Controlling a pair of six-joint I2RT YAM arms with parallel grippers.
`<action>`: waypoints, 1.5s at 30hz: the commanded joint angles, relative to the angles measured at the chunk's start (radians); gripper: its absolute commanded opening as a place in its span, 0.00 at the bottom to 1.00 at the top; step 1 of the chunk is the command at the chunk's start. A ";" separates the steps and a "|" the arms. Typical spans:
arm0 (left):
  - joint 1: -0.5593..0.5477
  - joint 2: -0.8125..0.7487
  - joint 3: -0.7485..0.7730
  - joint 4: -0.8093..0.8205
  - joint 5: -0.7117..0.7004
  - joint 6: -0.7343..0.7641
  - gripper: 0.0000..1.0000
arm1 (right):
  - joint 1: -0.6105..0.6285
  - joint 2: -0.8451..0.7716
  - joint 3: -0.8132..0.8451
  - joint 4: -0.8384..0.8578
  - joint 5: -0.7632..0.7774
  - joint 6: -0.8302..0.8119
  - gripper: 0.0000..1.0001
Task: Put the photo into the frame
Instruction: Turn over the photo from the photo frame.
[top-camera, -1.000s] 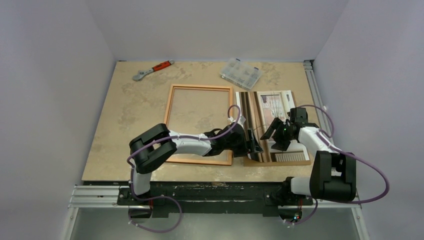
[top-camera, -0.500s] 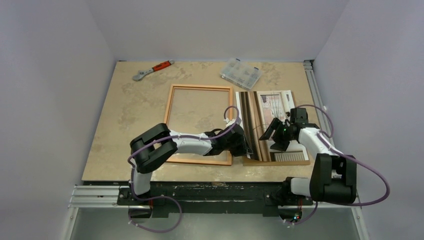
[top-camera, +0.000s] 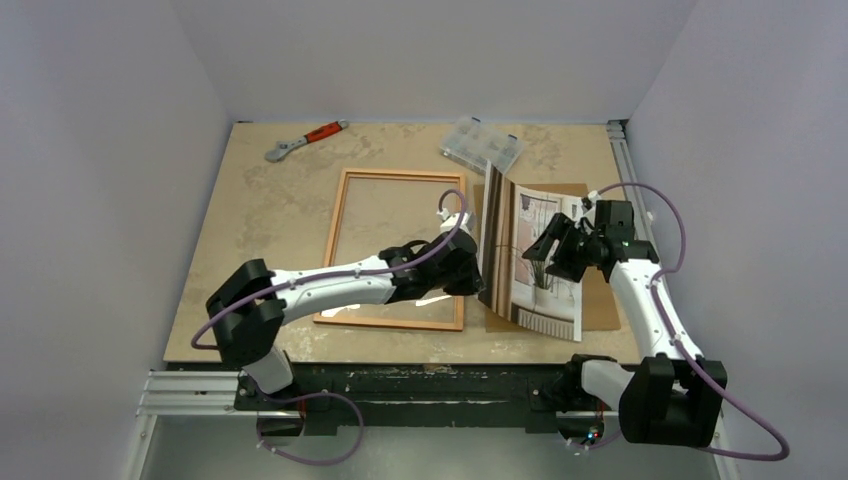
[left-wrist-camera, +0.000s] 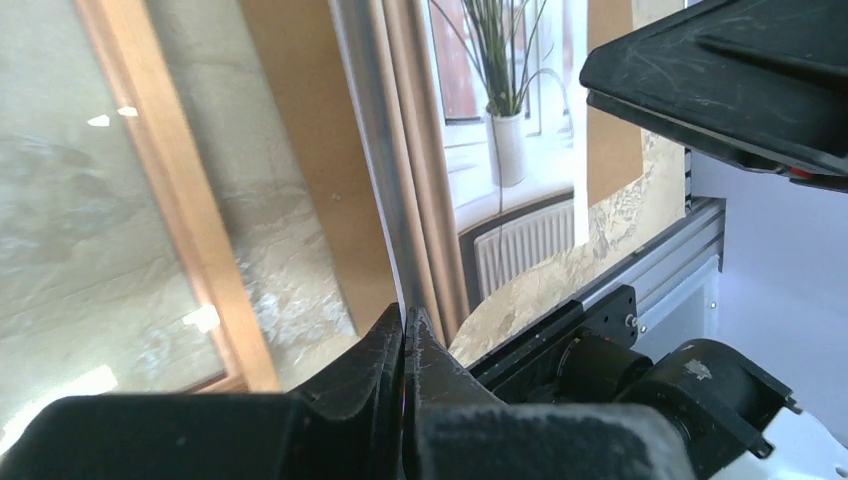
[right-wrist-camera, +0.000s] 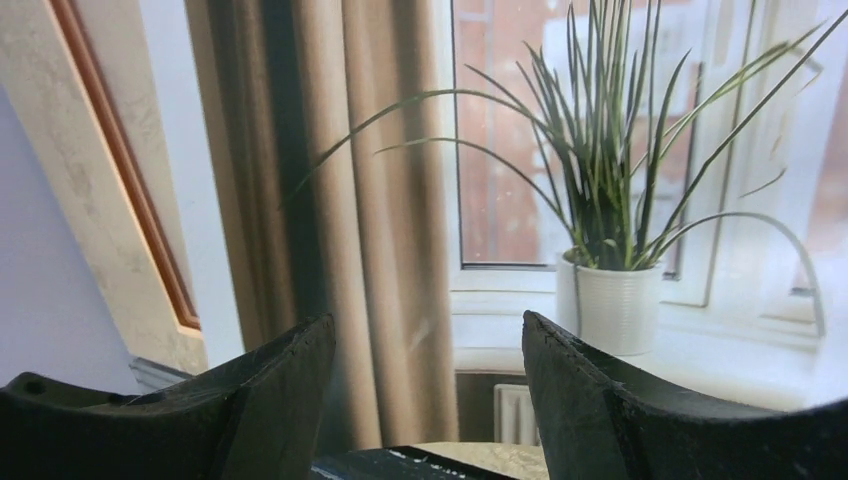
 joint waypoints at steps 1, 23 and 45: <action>-0.004 -0.135 -0.003 -0.115 -0.117 0.093 0.00 | 0.003 -0.035 0.050 -0.039 -0.077 -0.024 0.68; 0.171 -0.784 0.166 -0.917 -0.642 0.253 0.00 | 0.086 -0.023 0.057 0.072 -0.257 0.062 0.91; 0.045 -0.612 0.448 -0.590 -0.383 0.667 0.00 | 0.161 -0.009 0.016 0.150 -0.287 0.118 0.90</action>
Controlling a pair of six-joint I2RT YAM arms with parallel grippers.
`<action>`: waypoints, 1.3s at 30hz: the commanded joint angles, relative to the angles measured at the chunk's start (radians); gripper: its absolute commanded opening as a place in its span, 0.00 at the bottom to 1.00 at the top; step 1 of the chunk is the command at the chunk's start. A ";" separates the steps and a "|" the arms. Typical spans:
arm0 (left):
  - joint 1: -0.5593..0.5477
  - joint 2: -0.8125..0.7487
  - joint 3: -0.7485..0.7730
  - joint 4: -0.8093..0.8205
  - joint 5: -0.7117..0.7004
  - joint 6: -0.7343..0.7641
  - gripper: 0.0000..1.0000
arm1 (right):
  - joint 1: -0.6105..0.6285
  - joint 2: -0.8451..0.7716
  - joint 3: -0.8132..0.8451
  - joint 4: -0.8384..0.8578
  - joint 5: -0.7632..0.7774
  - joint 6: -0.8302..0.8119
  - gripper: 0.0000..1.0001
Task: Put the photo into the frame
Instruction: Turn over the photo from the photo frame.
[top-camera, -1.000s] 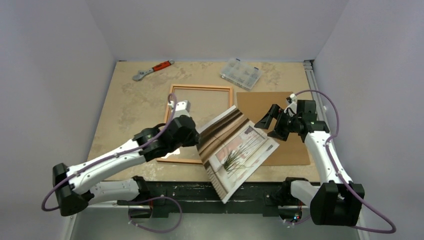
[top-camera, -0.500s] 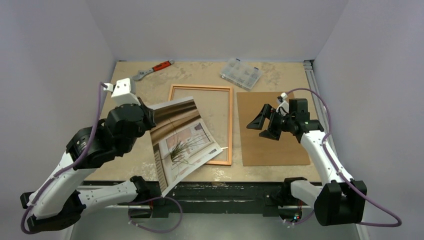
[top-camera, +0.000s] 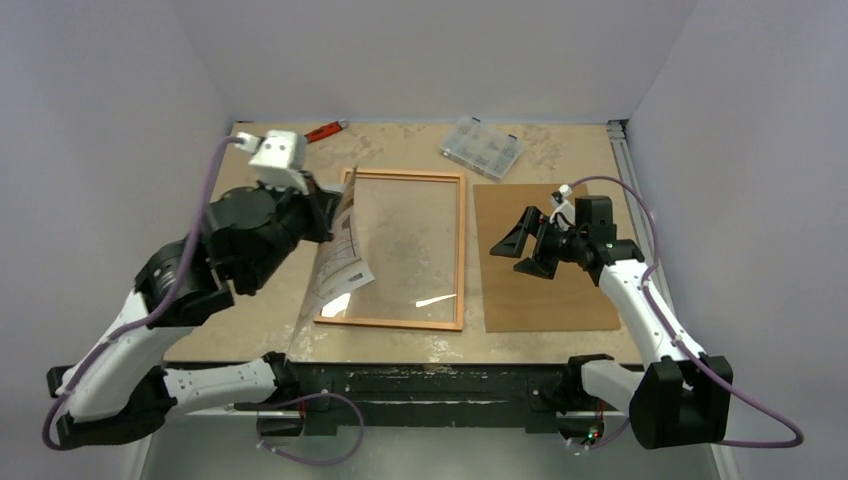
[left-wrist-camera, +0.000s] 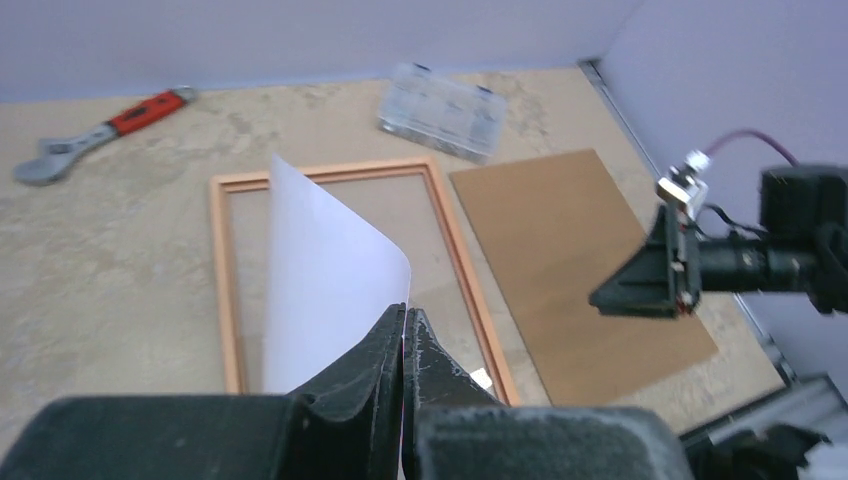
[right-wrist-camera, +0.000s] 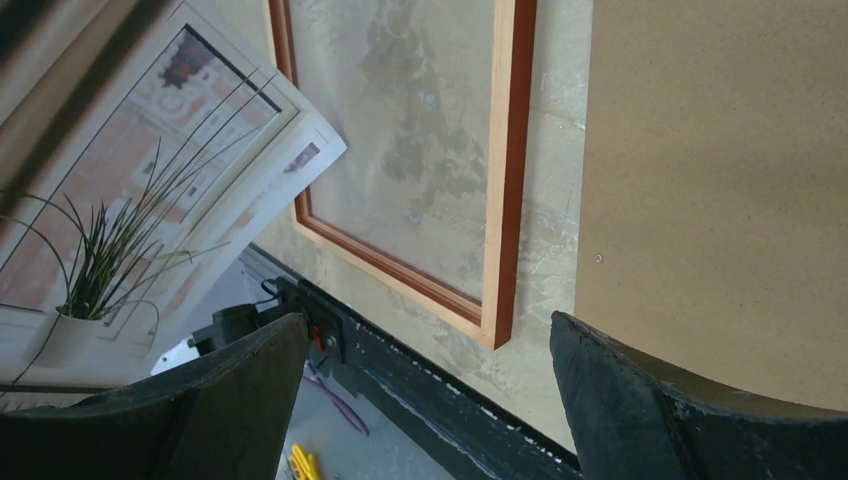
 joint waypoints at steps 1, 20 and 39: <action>-0.109 0.169 0.054 0.091 0.157 0.072 0.00 | 0.003 0.004 0.027 0.020 -0.052 -0.003 0.90; -0.441 0.656 -0.090 0.422 0.348 -0.204 0.45 | -0.071 0.003 0.169 -0.229 0.246 -0.191 0.91; -0.194 0.304 -0.583 0.668 0.540 -0.448 0.98 | -0.069 0.071 -0.098 -0.020 0.066 -0.144 0.87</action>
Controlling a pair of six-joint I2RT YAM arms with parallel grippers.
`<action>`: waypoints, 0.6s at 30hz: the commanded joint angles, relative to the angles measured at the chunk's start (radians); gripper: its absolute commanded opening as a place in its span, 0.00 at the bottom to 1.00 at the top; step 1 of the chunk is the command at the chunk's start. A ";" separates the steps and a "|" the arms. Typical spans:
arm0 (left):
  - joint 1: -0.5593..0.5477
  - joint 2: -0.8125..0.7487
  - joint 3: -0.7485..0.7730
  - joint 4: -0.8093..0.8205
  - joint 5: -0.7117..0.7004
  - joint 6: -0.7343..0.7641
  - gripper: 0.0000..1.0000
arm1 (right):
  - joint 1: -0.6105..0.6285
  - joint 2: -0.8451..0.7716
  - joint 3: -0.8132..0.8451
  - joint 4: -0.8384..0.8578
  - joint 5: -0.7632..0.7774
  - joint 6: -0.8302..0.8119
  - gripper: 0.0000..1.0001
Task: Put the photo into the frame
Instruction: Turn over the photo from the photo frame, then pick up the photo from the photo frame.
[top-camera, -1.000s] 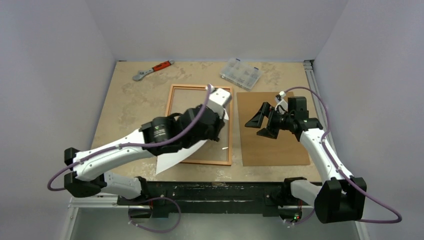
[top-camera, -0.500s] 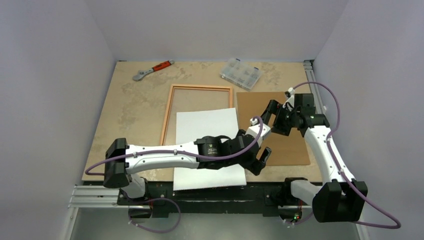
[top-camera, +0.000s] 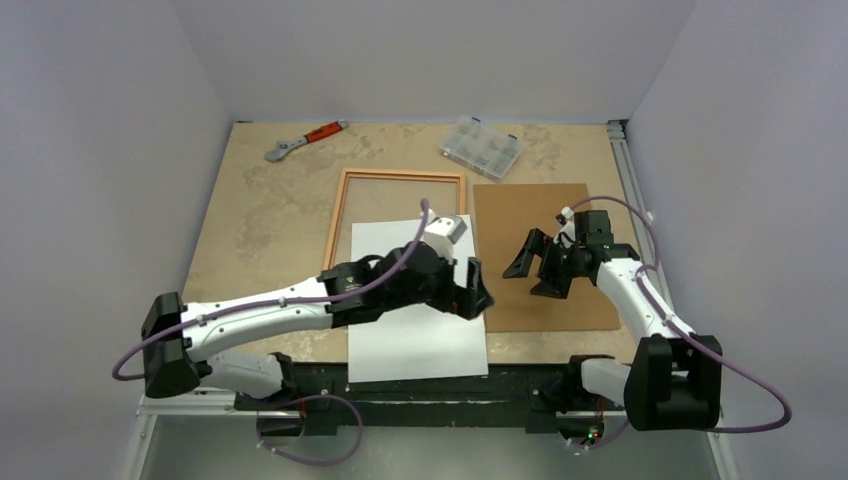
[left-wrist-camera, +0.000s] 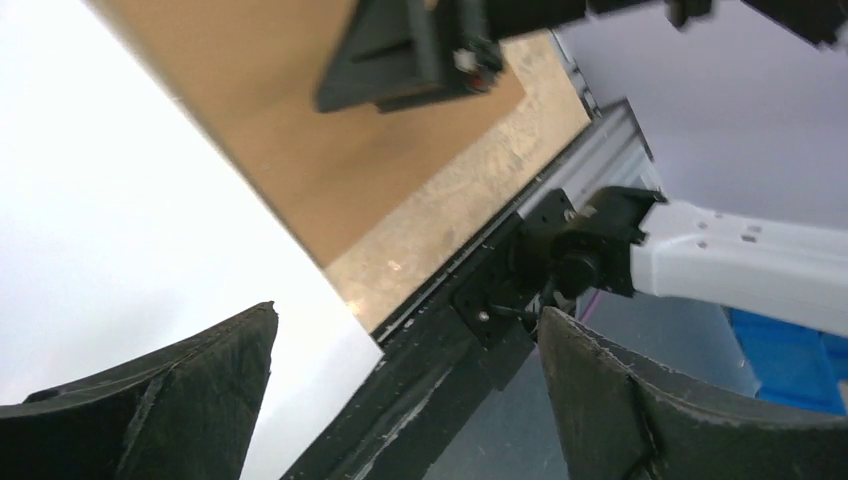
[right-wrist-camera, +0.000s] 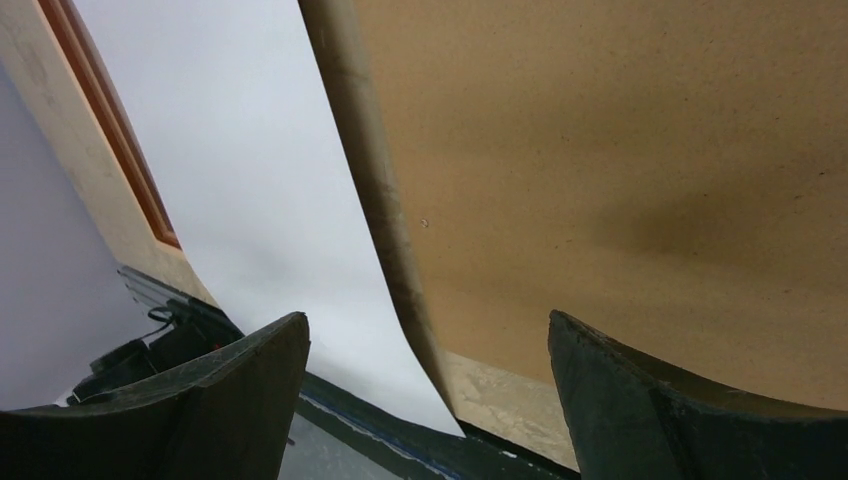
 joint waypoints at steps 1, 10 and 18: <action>0.140 -0.150 -0.245 0.112 0.079 -0.148 0.98 | 0.003 0.005 -0.044 0.114 -0.115 0.006 0.87; 0.473 -0.525 -0.645 -0.026 0.096 -0.308 0.89 | 0.151 0.178 -0.096 0.343 -0.243 0.068 0.77; 0.561 -0.724 -0.672 -0.374 -0.069 -0.311 0.83 | 0.186 0.314 -0.108 0.507 -0.340 0.125 0.64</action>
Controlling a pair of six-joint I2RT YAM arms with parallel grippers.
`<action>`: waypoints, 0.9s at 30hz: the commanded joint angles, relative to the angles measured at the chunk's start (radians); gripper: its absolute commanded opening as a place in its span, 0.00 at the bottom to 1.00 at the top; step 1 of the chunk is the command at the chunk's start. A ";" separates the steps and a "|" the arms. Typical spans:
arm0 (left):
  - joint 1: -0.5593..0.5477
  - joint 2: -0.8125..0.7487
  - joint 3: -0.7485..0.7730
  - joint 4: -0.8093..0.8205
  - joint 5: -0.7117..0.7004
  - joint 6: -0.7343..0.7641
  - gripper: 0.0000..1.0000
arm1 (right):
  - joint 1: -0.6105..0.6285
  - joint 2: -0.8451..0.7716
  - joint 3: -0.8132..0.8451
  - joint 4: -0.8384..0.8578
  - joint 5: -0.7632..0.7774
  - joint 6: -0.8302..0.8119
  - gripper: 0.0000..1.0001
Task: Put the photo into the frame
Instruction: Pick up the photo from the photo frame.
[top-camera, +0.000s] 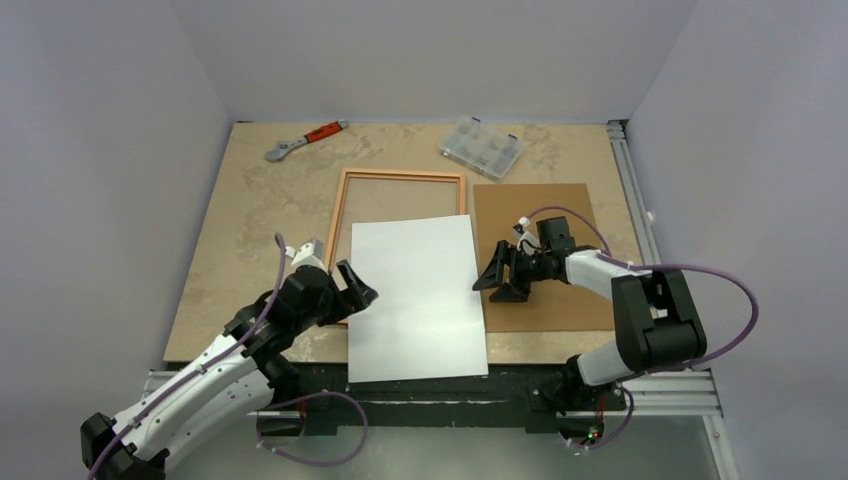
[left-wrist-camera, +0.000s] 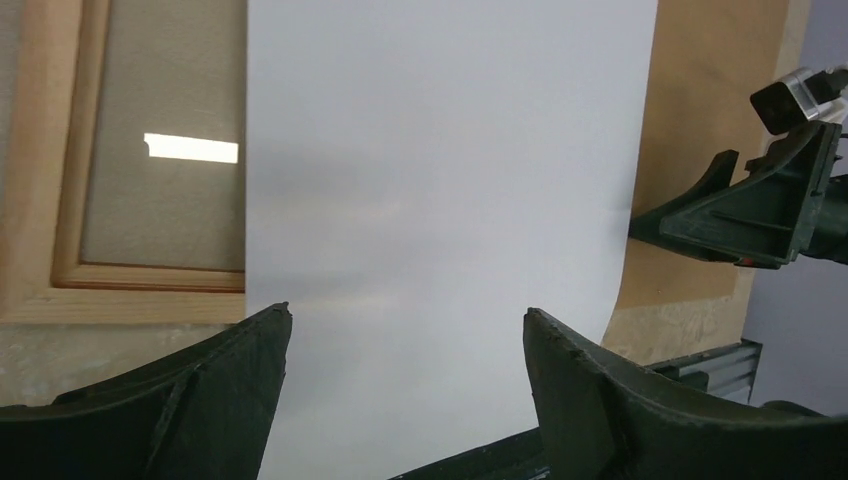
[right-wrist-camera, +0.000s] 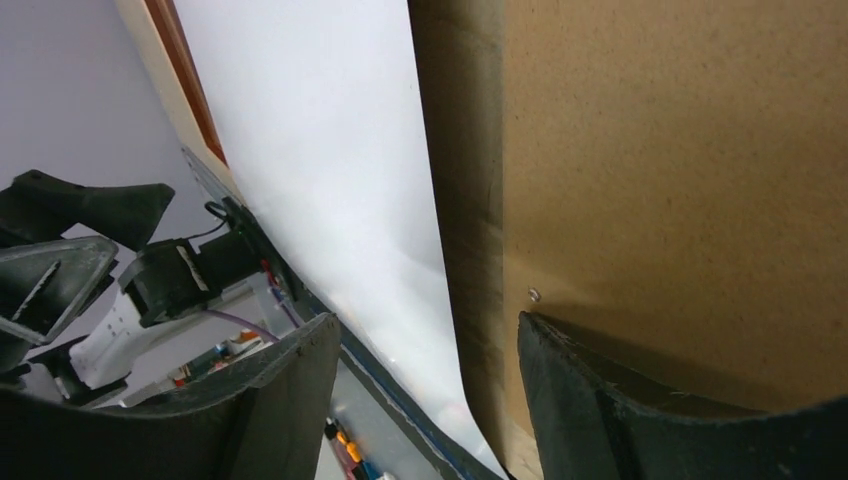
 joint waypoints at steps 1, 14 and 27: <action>0.023 -0.018 -0.002 -0.162 -0.081 -0.010 0.82 | 0.019 0.043 -0.007 0.147 -0.109 0.044 0.63; 0.033 0.198 0.036 -0.077 -0.002 0.053 0.81 | 0.071 0.086 -0.025 0.300 -0.257 0.134 0.41; 0.038 0.212 0.021 -0.038 0.022 0.062 0.80 | 0.115 0.063 -0.032 0.397 -0.280 0.223 0.35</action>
